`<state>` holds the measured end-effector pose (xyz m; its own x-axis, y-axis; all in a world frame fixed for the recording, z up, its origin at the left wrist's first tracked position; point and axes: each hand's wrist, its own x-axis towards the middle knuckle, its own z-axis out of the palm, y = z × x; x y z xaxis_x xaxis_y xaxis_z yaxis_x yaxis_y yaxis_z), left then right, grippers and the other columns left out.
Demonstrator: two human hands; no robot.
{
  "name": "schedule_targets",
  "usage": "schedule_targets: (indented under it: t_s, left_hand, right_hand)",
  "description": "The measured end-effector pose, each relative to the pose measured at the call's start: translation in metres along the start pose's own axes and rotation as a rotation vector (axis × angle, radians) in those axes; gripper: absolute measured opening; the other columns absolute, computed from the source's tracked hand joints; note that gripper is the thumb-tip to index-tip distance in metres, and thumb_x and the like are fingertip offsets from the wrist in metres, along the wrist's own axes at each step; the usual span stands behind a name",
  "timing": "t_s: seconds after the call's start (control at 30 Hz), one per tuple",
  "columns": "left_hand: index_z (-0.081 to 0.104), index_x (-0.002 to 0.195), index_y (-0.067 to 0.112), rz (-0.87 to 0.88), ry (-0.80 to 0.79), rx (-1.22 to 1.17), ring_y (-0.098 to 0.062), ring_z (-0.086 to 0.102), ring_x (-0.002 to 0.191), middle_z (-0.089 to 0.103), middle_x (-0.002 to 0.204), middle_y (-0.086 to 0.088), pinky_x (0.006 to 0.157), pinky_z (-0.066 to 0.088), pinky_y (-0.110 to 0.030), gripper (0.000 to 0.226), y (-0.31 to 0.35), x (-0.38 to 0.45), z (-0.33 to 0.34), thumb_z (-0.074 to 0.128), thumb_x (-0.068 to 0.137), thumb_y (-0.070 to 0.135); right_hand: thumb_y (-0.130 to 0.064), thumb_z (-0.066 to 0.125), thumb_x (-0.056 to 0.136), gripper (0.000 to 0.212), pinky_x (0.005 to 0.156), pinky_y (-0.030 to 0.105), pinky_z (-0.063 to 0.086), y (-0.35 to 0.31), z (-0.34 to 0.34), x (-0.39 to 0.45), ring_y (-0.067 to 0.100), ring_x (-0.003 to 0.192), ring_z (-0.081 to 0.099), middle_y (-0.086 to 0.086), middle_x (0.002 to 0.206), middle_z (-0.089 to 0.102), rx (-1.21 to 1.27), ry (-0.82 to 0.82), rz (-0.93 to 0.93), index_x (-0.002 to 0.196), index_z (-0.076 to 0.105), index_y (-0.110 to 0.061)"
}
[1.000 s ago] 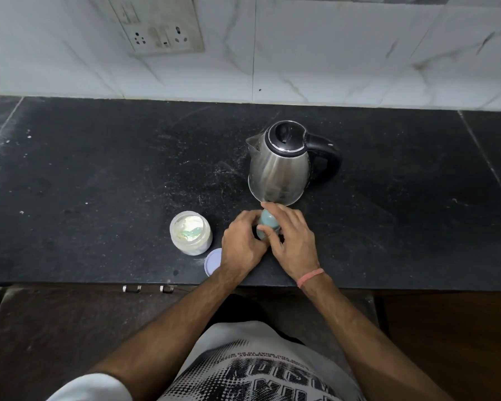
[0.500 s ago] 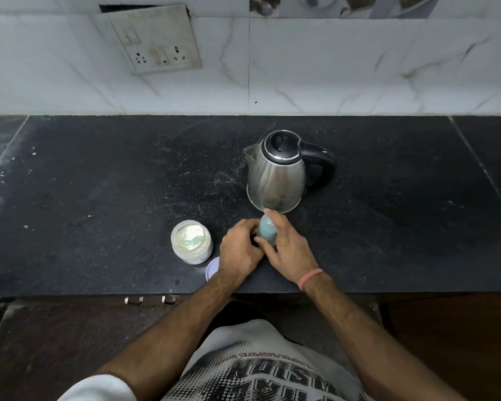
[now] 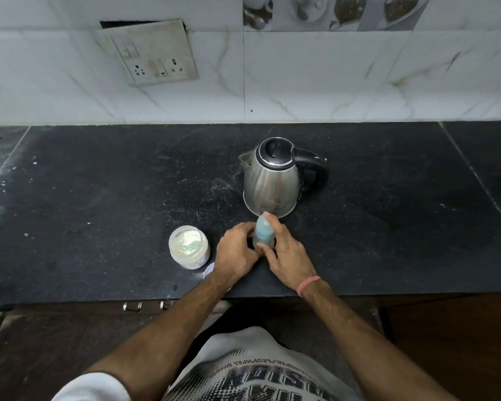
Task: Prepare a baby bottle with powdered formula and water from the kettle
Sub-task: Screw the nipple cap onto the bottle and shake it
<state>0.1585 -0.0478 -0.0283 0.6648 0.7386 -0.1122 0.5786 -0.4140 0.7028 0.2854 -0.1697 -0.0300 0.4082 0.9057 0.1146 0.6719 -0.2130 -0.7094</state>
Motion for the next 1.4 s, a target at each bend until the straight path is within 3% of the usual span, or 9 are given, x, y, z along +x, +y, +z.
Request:
schedule_targets:
  t_s: [0.27, 0.43, 0.57, 0.87, 1.03, 1.1, 1.23, 1.3, 1.4]
  left_hand:
    - [0.075, 0.143, 0.033, 0.013, -0.091, -0.332, 0.006, 0.075, 0.117, 0.084, 0.121, 0.021, 0.105, 0.063, -0.034, 0.066, 0.011, -0.005, 0.002, 0.101, 0.084, 0.047]
    - [0.078, 0.139, 0.022, 0.017, -0.071, -0.434, 0.001, 0.080, 0.111, 0.086, 0.117, 0.013, 0.102, 0.067, -0.036, 0.055, 0.025, -0.007, 0.016, 0.100, 0.089, 0.026]
    - [0.076, 0.141, 0.028, 0.017, -0.122, -0.419, 0.001, 0.080, 0.111, 0.085, 0.119, 0.016, 0.102, 0.066, -0.033, 0.065, 0.025, -0.013, 0.022, 0.104, 0.084, 0.039]
    - [0.042, 0.175, 0.024, 0.242, -0.127, 0.165, -0.018, 0.030, 0.170, 0.038, 0.181, 0.004, 0.136, 0.037, -0.044, 0.087, 0.016, -0.030, 0.049, 0.075, 0.103, 0.061]
    - [-0.007, 0.181, 0.004, 0.248, -0.172, 0.471, -0.031, -0.014, 0.178, -0.014, 0.190, -0.016, 0.145, 0.000, -0.048, 0.115, -0.001, -0.036, 0.078, 0.028, 0.107, 0.085]
    - [-0.006, 0.180, 0.001, 0.252, -0.184, 0.533, -0.034, -0.012, 0.178, -0.014, 0.190, -0.019, 0.144, 0.002, -0.052, 0.117, -0.005, -0.038, 0.083, 0.021, 0.106, 0.087]
    - [0.011, 0.181, -0.001, 0.246, -0.115, 0.538, -0.037, 0.001, 0.179, 0.001, 0.190, -0.022, 0.144, 0.008, -0.054, 0.119, -0.007, -0.038, 0.092, 0.027, 0.105, 0.089]
    - [0.015, 0.180, -0.002, 0.249, -0.109, 0.554, -0.037, 0.006, 0.178, 0.007, 0.190, -0.022, 0.144, 0.010, -0.055, 0.119, -0.007, -0.038, 0.093, 0.030, 0.104, 0.088]
    - [0.006, 0.181, -0.002, 0.241, -0.165, 0.576, -0.036, -0.001, 0.178, 0.000, 0.191, -0.022, 0.144, 0.005, -0.055, 0.121, -0.006, -0.036, 0.090, 0.027, 0.103, 0.089]
  right_hand:
    - [-0.014, 0.076, 0.104, 0.094, 0.095, 0.049, 0.066, -0.018, -0.017, -0.013, 0.022, 0.118, 0.078, 0.007, 0.150, 0.065, 0.707, 0.397, 0.347, 0.165, 0.020, -0.057]
    - [-0.012, 0.093, 0.089, 0.119, 0.097, 0.041, 0.064, -0.020, -0.025, -0.020, 0.020, 0.119, 0.077, 0.004, 0.155, 0.058, 0.731, 0.416, 0.389, 0.165, 0.014, -0.057]
    - [-0.011, 0.095, 0.086, 0.118, 0.092, 0.033, 0.066, -0.015, -0.041, -0.023, 0.016, 0.114, 0.078, 0.003, 0.145, 0.064, 0.680, 0.397, 0.384, 0.164, 0.019, -0.055]
    - [-0.014, 0.088, 0.093, 0.111, 0.104, 0.041, 0.063, -0.021, -0.075, -0.025, 0.022, 0.126, 0.074, 0.013, 0.155, 0.058, 0.712, 0.699, 0.376, 0.168, 0.014, -0.051]
    - [-0.010, 0.088, 0.092, 0.108, 0.105, 0.055, 0.062, -0.028, -0.075, -0.033, 0.022, 0.123, 0.075, 0.008, 0.145, 0.067, 0.728, 0.435, 0.403, 0.165, 0.022, -0.053]
    - [-0.008, 0.088, 0.091, 0.108, 0.105, 0.061, 0.061, -0.035, -0.081, -0.034, 0.026, 0.124, 0.075, 0.010, 0.142, 0.068, 0.789, 0.469, 0.407, 0.165, 0.024, -0.053]
    - [-0.004, 0.079, 0.099, 0.104, 0.096, 0.064, 0.064, -0.060, -0.091, -0.026, 0.016, 0.128, 0.073, 0.002, 0.145, 0.062, 0.939, 0.879, 0.419, 0.169, 0.012, -0.041]
    - [-0.003, 0.079, 0.099, 0.104, 0.091, 0.062, 0.066, -0.059, -0.090, -0.026, 0.014, 0.125, 0.074, 0.002, 0.144, 0.062, 0.922, 0.813, 0.430, 0.169, 0.011, -0.041]
    - [-0.001, 0.082, 0.094, 0.106, 0.089, 0.058, 0.067, -0.061, -0.095, -0.032, 0.023, 0.119, 0.078, 0.003, 0.134, 0.075, 0.881, 0.440, 0.403, 0.168, 0.020, -0.044]
